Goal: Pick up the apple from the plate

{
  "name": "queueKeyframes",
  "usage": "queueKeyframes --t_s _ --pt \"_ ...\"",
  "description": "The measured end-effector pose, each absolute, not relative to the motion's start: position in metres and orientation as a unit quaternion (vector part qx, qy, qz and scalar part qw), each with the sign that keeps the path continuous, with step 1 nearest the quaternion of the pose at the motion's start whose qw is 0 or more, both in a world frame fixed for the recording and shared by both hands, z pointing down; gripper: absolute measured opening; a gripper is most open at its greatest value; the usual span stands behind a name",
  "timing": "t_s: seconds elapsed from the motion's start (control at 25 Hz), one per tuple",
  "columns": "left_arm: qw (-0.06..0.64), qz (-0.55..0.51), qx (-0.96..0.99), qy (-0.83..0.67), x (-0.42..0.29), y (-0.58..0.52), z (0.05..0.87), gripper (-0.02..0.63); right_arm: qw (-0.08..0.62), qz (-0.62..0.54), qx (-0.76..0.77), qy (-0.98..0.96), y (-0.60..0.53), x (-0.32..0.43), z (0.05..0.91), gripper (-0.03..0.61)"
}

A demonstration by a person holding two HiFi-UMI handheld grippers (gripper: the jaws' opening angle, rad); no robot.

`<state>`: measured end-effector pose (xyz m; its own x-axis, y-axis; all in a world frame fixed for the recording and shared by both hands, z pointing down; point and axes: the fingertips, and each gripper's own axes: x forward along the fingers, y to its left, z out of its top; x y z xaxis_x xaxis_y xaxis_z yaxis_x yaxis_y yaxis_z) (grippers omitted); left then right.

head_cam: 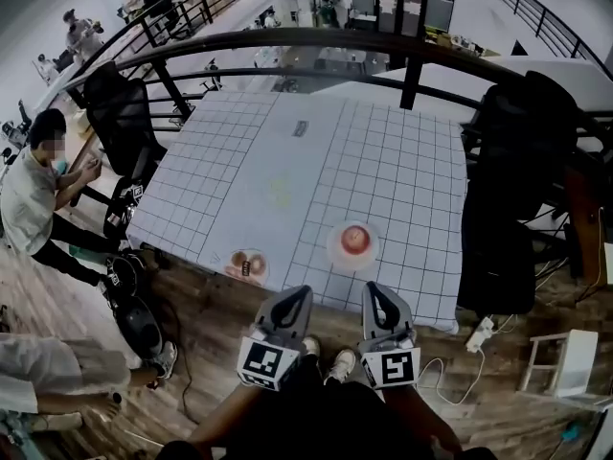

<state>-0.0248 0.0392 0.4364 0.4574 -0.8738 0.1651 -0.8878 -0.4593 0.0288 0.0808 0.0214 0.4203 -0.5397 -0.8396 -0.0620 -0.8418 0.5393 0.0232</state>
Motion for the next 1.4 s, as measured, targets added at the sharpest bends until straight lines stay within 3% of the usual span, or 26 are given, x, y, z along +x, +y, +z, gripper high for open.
queueKeyframes --t_s 0.48,0.64,1.4 --pt "0.068 0.049 0.865 -0.494 -0.036 -0.031 0.439 0.021 0.026 0.021 -0.502 0.864 -0.030 0.064 0.418 0.023" --pt "0.062 0.048 0.871 -0.486 -0.045 -0.053 0.443 0.021 -0.007 0.027 -0.505 0.863 -0.044 0.057 0.431 0.023" --pt "0.052 0.047 0.900 -0.430 -0.048 -0.130 0.466 0.021 -0.032 0.038 -0.526 0.849 -0.100 0.031 0.449 0.023"
